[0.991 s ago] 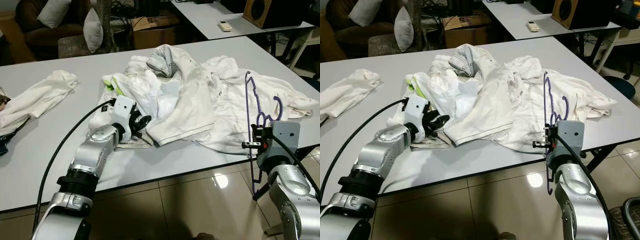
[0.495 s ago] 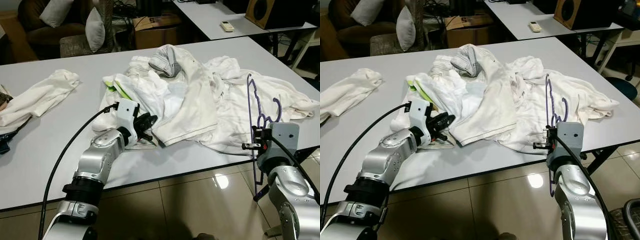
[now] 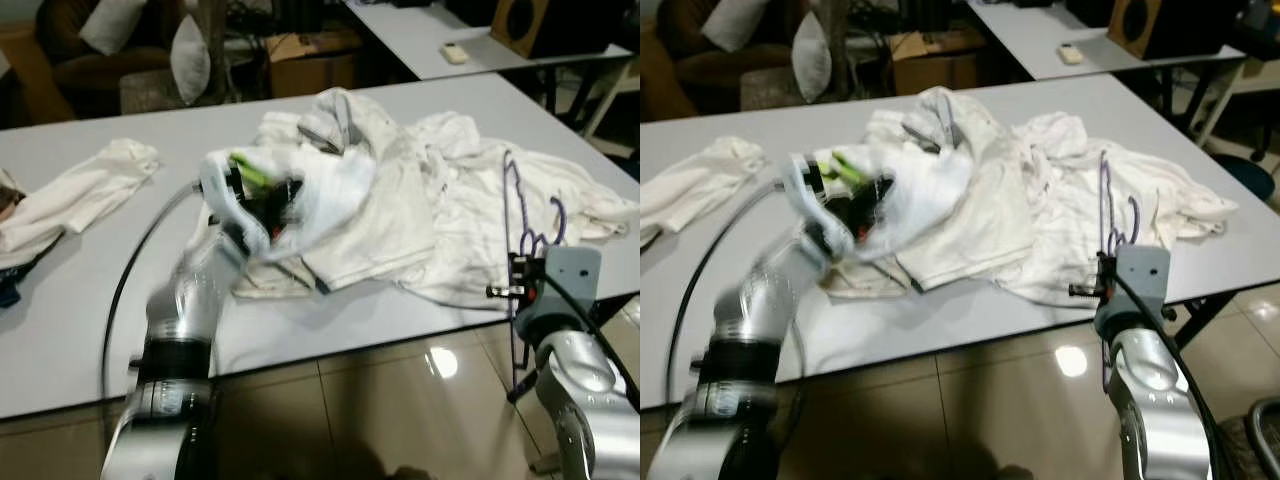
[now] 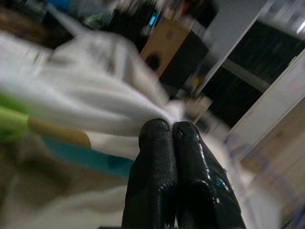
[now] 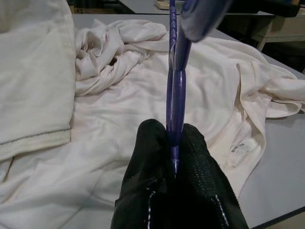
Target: Hang hanger
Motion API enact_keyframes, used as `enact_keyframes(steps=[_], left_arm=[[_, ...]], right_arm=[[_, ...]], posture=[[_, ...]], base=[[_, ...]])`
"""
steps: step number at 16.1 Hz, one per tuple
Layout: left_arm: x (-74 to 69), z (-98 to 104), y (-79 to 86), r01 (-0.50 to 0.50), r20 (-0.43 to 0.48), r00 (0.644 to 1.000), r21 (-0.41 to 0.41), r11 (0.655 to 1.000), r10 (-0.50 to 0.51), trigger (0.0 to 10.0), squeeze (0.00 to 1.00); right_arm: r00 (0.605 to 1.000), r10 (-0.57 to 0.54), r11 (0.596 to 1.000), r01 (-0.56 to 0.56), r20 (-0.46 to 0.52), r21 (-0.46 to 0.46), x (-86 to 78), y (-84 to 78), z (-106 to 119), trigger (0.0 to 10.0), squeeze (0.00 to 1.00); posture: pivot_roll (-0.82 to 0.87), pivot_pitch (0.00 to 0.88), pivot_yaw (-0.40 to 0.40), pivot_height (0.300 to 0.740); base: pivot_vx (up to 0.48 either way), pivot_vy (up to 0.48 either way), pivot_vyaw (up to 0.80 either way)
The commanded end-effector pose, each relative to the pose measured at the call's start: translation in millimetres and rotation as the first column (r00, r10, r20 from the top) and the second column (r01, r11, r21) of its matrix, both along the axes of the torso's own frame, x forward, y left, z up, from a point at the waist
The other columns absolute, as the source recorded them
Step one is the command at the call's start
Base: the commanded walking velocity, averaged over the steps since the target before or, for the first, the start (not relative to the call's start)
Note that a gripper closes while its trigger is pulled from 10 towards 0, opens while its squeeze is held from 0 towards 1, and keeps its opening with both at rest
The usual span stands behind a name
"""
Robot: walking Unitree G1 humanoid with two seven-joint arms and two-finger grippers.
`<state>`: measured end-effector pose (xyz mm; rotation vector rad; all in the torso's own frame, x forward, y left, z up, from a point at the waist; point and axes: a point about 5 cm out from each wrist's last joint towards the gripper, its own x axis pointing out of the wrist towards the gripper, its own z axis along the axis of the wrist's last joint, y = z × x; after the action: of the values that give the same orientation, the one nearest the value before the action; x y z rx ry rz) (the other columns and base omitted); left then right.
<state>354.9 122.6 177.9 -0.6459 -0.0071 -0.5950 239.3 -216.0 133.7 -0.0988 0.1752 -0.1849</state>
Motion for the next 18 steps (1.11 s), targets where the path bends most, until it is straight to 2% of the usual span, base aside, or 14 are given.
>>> enact_keyframes(steps=[1, 4, 5, 6, 8, 9, 11, 13, 14, 15, 16, 17, 18], left_arm=[[8.2, 13.7, -7.3, 0.027, 0.015, 1.000, -0.063, 0.998, -0.027, 0.0, 0.00], [26.1, 34.8, -37.1, 0.091, 0.014, 0.996, -0.159, 0.983, -0.090, 0.0, 0.00], [32.3, 44.4, -53.3, 0.120, 0.019, 0.993, -0.186, 0.975, -0.119, 0.0, 0.00], [36.5, 56.3, -70.5, 0.164, 0.041, 0.986, -0.202, 0.966, -0.159, 0.0, 0.00], [37.7, 82.5, -89.9, 0.236, 0.112, 0.971, -0.270, 0.934, -0.213, 0.0, 0.00], [29.0, 134.1, -116.2, 0.409, 0.285, 0.906, -0.400, 0.820, -0.313, 0.0, 0.00], [22.4, 159.7, -126.1, 0.493, 0.389, 0.860, -0.465, 0.736, -0.330, 0.0, 0.00], [20.0, 165.7, -132.6, 0.525, 0.428, 0.842, -0.511, 0.681, -0.329, 0.0, 0.00], [20.7, 156.8, -137.6, 0.507, 0.399, 0.855, -0.513, 0.692, -0.331, 0.0, 0.00], [22.5, 138.8, -143.9, 0.461, 0.328, 0.885, -0.507, 0.728, -0.332, 0.0, 0.00], [22.3, 92.3, -159.7, 0.353, 0.172, 0.930, -0.176, 0.919, -0.324, 0.0, 0.00], [22.1, 54.7, -160.5, 0.259, 0.064, 0.962, 0.109, 0.960, -0.267, 0.0, 0.00], [22.1, 43.4, -158.8, 0.233, 0.033, 0.970, 0.177, 0.956, -0.243, 0.0, 0.00]], right_arm=[[0.999, -0.048, 0.999, 0.048, 0.012, -0.010, 0.2, -7.6, 1.0, 10.0, 0.00], [0.987, -0.156, 0.987, 0.157, 0.038, -0.024, -7.4, -27.2, 6.5, 10.0, 0.00], [0.977, -0.206, 0.978, 0.207, 0.050, -0.031, -12.5, -37.0, 8.8, 10.0, 0.00], [0.965, -0.255, 0.965, 0.258, 0.065, -0.042, -17.8, -46.4, 11.7, 10.0, 0.00], [0.946, -0.313, 0.946, 0.319, 0.087, -0.062, -25.2, -57.5, 16.1, 10.0, 0.00], [0.906, -0.405, 0.907, 0.415, 0.124, -0.072, -41.0, -74.2, 22.2, 10.0, 0.00], [0.882, -0.447, 0.884, 0.461, 0.149, -0.073, -49.2, -80.7, 26.1, 10.0, 0.00], [0.874, -0.458, 0.878, 0.474, 0.165, -0.074, -52.2, -80.8, 29.1, 10.0, 0.00], [0.873, -0.458, 0.877, 0.474, 0.169, -0.073, -52.9, -80.0, 29.4, 10.0, 0.00], [0.872, -0.459, 0.877, 0.475, 0.169, -0.070, -53.6, -79.2, 28.5, 10.0, 0.00], [0.874, -0.457, 0.879, 0.472, 0.162, -0.065, -52.5, -76.9, 26.5, 10.0, 0.00], [0.879, -0.448, 0.885, 0.462, 0.160, -0.059, -49.9, -74.0, 25.9, 10.0, 0.00], [0.882, -0.444, 0.887, 0.457, 0.159, -0.057, -48.9, -72.9, 25.7, 10.0, 0.00]], posture=[[-0.25, 0.000, 0.089, 0.740], [-0.27, 0.000, 0.105, 0.740], [-0.28, 0.000, 0.110, 0.740], [-0.29, 0.000, 0.120, 0.740], [-0.31, 0.000, 0.138, 0.740], [-0.33, 0.000, 0.164, 0.740], [-0.35, 0.000, 0.176, 0.740], [-0.36, 0.000, 0.188, 0.740], [-0.36, 0.000, 0.193, 0.740], [-0.36, 0.000, 0.194, 0.740], [-0.36, 0.000, 0.191, 0.740], [-0.36, 0.000, 0.190, 0.740], [-0.36, 0.000, 0.190, 0.740]], base=[[0.000, 0.000, 0.00], [0.000, 0.000, 0.00], [0.000, 0.000, 0.00], [0.000, 0.000, 0.00], [0.000, 0.000, 0.00], [0.000, 0.000, 0.00], [0.000, 0.000, 0.00], [0.000, 0.000, 0.00], [0.000, 0.000, 0.00], [0.000, 0.000, 0.00], [0.000, 0.000, 0.00], [0.000, 0.000, 0.00], [0.000, 0.000, 0.00]])
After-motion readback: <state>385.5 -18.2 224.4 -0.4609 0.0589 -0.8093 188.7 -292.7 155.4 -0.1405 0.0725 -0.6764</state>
